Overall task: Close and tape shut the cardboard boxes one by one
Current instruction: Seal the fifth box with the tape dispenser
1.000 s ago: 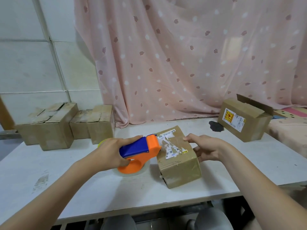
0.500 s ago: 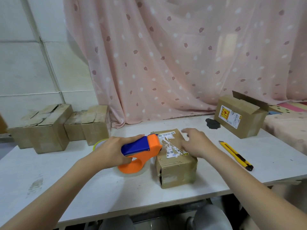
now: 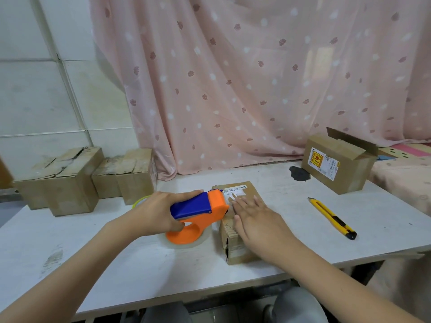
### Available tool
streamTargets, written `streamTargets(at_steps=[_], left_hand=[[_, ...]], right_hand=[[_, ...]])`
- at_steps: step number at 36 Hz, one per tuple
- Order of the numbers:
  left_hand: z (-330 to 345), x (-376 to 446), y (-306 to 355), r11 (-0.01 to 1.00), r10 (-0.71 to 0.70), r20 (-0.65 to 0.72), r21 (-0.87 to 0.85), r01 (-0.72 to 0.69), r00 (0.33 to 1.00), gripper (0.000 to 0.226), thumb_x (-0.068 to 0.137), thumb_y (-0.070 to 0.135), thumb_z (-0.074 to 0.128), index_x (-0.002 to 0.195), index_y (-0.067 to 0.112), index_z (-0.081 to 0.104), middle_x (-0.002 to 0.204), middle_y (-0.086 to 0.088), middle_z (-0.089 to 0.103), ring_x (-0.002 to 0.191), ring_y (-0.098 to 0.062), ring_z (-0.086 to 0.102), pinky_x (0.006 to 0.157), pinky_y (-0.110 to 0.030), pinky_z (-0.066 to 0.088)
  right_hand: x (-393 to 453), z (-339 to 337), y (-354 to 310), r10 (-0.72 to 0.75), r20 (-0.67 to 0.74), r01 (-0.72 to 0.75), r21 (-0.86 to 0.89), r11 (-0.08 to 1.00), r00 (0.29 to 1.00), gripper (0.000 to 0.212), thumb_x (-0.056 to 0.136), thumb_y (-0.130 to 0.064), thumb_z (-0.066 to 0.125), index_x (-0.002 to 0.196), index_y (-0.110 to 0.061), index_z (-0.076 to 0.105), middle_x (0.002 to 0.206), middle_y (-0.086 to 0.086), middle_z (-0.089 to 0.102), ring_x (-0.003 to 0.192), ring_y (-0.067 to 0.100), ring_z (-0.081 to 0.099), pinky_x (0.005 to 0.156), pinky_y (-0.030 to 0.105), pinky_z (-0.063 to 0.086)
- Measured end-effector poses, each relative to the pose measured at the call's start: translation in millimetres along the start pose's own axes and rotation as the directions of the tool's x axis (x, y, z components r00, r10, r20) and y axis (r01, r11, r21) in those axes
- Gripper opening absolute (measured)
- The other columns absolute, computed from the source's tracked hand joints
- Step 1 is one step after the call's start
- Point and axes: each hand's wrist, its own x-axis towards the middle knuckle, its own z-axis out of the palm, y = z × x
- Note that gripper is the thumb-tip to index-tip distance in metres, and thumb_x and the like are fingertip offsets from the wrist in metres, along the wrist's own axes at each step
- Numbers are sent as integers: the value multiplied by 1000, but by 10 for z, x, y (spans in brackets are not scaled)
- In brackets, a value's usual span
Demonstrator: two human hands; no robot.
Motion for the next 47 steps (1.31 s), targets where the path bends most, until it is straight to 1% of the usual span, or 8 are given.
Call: streamTargets(at_steps=[16, 26, 31, 33, 36, 39, 43, 47], left_hand=[[-203, -293, -153, 996, -72, 59, 63, 68, 996, 83, 78, 32, 72, 133, 72, 24, 80, 16, 57, 69, -7, 53, 55, -16, 38], [-253, -316, -152, 992, -98, 102, 86, 89, 990, 86, 77, 25, 71, 141, 64, 28, 74, 15, 53, 66, -7, 50, 55, -16, 34], [-213, -291, -190, 993, -100, 76, 69, 95, 992, 84, 77, 28, 71, 138, 67, 28, 82, 15, 59, 71, -7, 53, 57, -18, 36], [-167, -288, -216, 996, -80, 49, 51, 77, 996, 82, 77, 31, 71, 136, 69, 28, 89, 16, 63, 75, -6, 55, 61, -19, 41], [-133, -306, -254, 998, -68, 14, 19, 68, 998, 81, 76, 32, 71, 130, 74, 28, 89, 18, 64, 76, -5, 56, 61, -17, 41], [-126, -345, -247, 997, -74, -15, 13, 74, 997, 81, 75, 29, 71, 131, 71, 32, 87, 22, 62, 76, -2, 56, 60, -14, 39], [-124, -353, -221, 995, -95, -10, 38, 95, 995, 81, 74, 27, 70, 139, 62, 36, 87, 26, 58, 76, -1, 54, 61, -17, 39], [-128, -331, -232, 993, -100, 21, 68, 99, 995, 82, 74, 32, 70, 141, 61, 31, 99, 22, 59, 83, -3, 56, 70, -23, 49]], right_hand=[[44, -114, -25, 16, 87, -18, 32, 999, 996, 104, 74, -46, -24, 154, -12, 33, 163, 2, 29, 152, 12, 16, 122, 30, -4], [0, -328, -182, 145, 192, -165, 91, 982, 971, 49, 110, -27, 17, 153, -15, 38, 162, 0, 30, 152, 17, 18, 120, 33, 19], [108, -346, -244, 275, 77, -283, 152, 947, 959, 35, 101, -27, 32, 77, -14, 53, 81, 2, 54, 81, 25, 54, 57, 29, 34], [199, -409, -342, 342, 49, -344, 222, 912, 939, 38, 98, -29, 38, 63, -14, 39, 70, 1, 44, 70, 23, 44, 62, 30, 40], [482, -363, -390, 501, 189, -533, 203, 821, 844, 37, 100, -43, 40, 114, -14, 58, 132, 13, 53, 124, 41, 44, 111, 57, 30], [754, -267, -350, 626, 398, -727, 184, 661, 670, 70, 87, -53, 56, 143, -17, 36, 153, 16, 33, 139, 49, 31, 114, 65, 18], [1059, -123, -284, 593, 534, -738, 90, 669, 603, 99, 26, -54, 61, 116, -12, 53, 118, 18, 65, 101, 42, 61, 101, 63, 41], [1018, -403, -398, 506, 644, -639, -34, 768, 574, 44, 51, -42, 55, 84, -13, 51, 49, 3, 59, 71, 28, 51, 86, 39, 51]])
